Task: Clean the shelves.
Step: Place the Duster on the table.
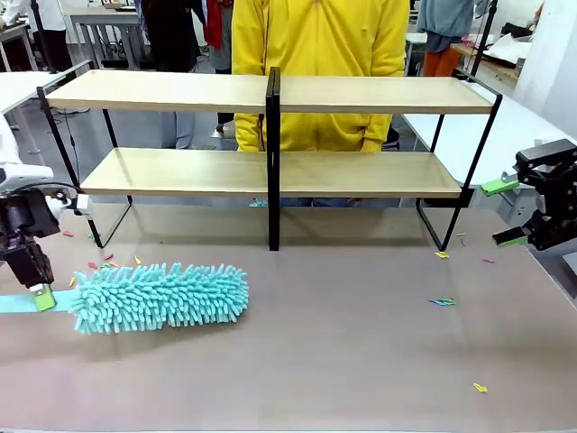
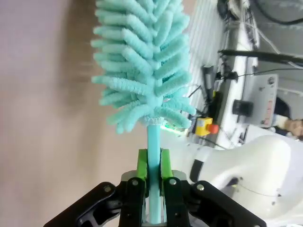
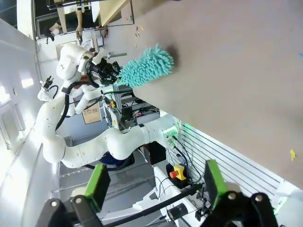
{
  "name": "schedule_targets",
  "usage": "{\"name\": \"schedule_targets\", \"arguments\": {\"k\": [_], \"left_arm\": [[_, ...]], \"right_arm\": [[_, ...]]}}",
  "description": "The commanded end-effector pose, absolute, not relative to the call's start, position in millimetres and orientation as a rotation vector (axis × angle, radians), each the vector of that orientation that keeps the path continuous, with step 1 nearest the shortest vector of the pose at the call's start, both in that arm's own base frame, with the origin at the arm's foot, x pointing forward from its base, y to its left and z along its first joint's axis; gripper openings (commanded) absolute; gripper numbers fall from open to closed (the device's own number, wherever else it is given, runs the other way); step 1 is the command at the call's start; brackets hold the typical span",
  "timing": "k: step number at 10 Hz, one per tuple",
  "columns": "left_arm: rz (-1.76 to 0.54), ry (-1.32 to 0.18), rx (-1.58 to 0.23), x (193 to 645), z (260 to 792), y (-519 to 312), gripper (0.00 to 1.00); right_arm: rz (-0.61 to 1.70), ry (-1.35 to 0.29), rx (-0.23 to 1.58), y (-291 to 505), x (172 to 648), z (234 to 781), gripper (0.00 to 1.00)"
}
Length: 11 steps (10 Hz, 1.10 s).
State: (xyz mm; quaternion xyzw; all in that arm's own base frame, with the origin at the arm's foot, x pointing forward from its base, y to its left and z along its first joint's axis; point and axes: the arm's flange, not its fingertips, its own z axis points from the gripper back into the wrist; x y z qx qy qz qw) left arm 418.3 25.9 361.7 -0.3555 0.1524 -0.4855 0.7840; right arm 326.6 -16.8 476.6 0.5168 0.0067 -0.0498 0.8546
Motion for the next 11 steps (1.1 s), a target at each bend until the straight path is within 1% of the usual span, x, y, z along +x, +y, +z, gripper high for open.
{"name": "schedule_targets", "arguments": {"k": [1, 2, 3, 4, 5, 6, 7, 8, 9, 10, 11], "left_arm": [[-1.087, 0.300, -0.722, 402.5, 360.4, 25.7, 0.12], [-1.084, 0.286, -0.736, 404.5, 361.5, 23.6, 0.12], [-1.077, 0.269, -0.730, 405.4, 362.5, 24.3, 0.69], [-1.040, 0.135, -0.715, 402.4, 368.3, 26.2, 0.70], [-0.984, -0.058, -0.680, 397.0, 379.0, 31.4, 1.00], [-0.854, -0.359, -0.623, 388.1, 392.5, 38.8, 1.00], [-0.808, -0.509, -0.663, 376.8, 402.3, 44.5, 1.00], [-0.700, -0.577, -0.847, 369.0, 410.0, 47.1, 0.93], [-0.531, -0.495, -1.173, 366.6, 414.2, 46.2, 1.00], [-0.504, -0.423, -1.341, 366.8, 413.9, 42.2, 1.00], [-0.463, -0.286, -1.473, 365.3, 410.8, 35.8, 1.00]], "right_arm": [[-0.080, -0.007, 1.116, -15.3, 328.7, 475.4, 1.00], [-0.080, -0.007, 1.116, -15.3, 328.7, 475.4, 1.00], [-0.080, -0.007, 1.116, -15.3, 328.7, 475.4, 1.00], [-0.080, -0.007, 1.116, -15.3, 328.7, 475.4, 1.00], [-0.080, -0.007, 1.116, -15.3, 328.7, 475.4, 1.00], [-0.080, -0.007, 1.116, -15.3, 328.7, 475.4, 1.00], [-0.080, -0.007, 1.116, -15.3, 328.7, 475.4, 1.00], [-0.103, 0.014, 1.087, -15.7, 326.8, 476.5, 1.00], [-0.138, -0.019, 1.127, -13.8, 326.0, 480.2, 1.00], [-0.182, -0.061, 1.165, -11.7, 325.4, 483.6, 1.00], [-0.251, -0.032, 1.199, -9.8, 325.4, 488.1, 1.00]]}}
